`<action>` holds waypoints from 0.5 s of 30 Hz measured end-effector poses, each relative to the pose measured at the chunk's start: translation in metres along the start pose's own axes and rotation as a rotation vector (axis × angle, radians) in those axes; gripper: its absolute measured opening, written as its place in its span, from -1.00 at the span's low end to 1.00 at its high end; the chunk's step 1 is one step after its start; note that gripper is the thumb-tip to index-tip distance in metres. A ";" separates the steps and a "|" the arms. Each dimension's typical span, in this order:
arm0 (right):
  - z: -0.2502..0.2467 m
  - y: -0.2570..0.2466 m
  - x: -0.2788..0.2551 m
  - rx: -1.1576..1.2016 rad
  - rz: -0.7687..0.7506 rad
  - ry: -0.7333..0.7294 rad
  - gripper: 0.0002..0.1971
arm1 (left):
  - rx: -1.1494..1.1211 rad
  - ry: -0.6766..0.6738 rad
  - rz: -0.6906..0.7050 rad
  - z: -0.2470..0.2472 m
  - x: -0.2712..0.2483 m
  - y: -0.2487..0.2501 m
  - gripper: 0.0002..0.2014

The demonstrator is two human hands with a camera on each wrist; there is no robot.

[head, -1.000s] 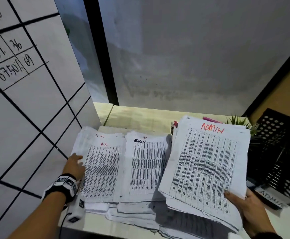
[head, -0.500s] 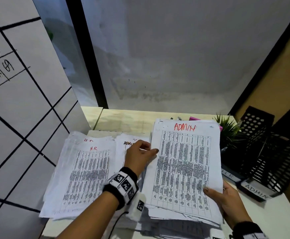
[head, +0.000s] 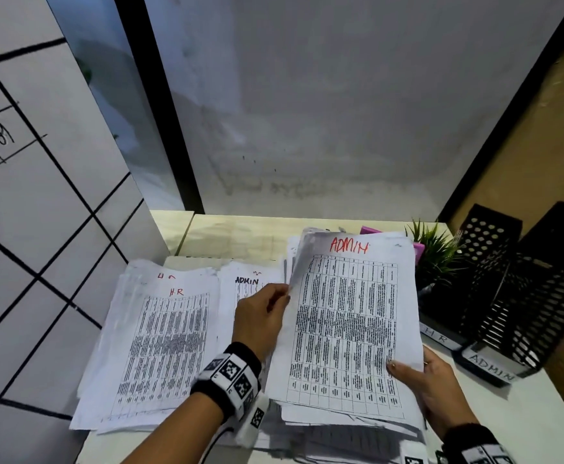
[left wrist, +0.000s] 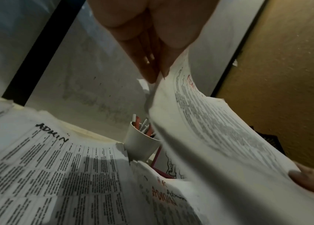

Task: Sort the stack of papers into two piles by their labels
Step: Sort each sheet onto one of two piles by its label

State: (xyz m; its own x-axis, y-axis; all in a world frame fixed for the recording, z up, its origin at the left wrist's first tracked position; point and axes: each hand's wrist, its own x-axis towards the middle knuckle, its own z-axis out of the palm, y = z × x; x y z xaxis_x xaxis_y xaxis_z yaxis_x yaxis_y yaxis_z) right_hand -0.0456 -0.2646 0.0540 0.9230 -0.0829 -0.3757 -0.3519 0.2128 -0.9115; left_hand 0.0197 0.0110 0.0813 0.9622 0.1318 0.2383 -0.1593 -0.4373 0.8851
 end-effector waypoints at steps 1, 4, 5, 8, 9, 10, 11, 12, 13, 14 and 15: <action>0.001 -0.001 -0.001 0.002 -0.001 0.001 -0.39 | 0.007 0.009 0.055 -0.001 -0.003 -0.001 -0.82; 0.003 -0.003 -0.002 0.007 0.002 0.005 -0.42 | 0.012 0.077 0.210 -0.002 -0.010 -0.002 -0.76; 0.003 -0.004 -0.003 0.012 0.006 0.005 -0.47 | 0.000 0.090 0.253 -0.001 -0.014 -0.002 -0.77; 0.002 -0.005 -0.004 0.013 0.014 0.001 -0.52 | -0.092 0.025 0.276 -0.001 -0.025 0.008 -0.82; 0.001 -0.005 -0.004 0.017 0.016 0.005 -0.51 | -0.120 -0.008 0.260 -0.001 -0.028 0.011 -0.86; 0.002 -0.004 -0.005 0.030 0.016 0.009 -0.52 | -0.131 -0.041 0.222 0.000 -0.031 0.014 -0.83; 0.003 -0.004 -0.005 0.041 0.009 0.010 -0.49 | -0.148 -0.072 0.181 0.000 -0.032 0.015 -0.76; 0.003 -0.002 -0.004 0.044 -0.007 0.014 -0.37 | -0.174 -0.097 0.120 0.001 -0.033 0.016 -0.73; 0.003 -0.001 -0.003 0.036 -0.018 0.012 -0.19 | -0.225 -0.132 0.062 0.001 -0.032 0.017 -0.76; 0.002 0.000 -0.002 0.031 -0.013 0.017 -0.05 | -0.291 -0.160 -0.001 0.001 -0.031 0.019 -0.82; 0.002 0.001 -0.002 0.041 -0.008 0.014 -0.02 | -0.369 -0.178 -0.075 0.002 -0.028 0.021 -0.88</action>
State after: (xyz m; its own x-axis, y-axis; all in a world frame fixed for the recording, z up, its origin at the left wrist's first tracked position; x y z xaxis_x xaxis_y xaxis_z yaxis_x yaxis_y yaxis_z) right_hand -0.0473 -0.2620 0.0543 0.9234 -0.0979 -0.3712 -0.3379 0.2520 -0.9068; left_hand -0.0104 -0.0039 0.0919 0.9921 -0.0193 0.1239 -0.1251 -0.0801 0.9889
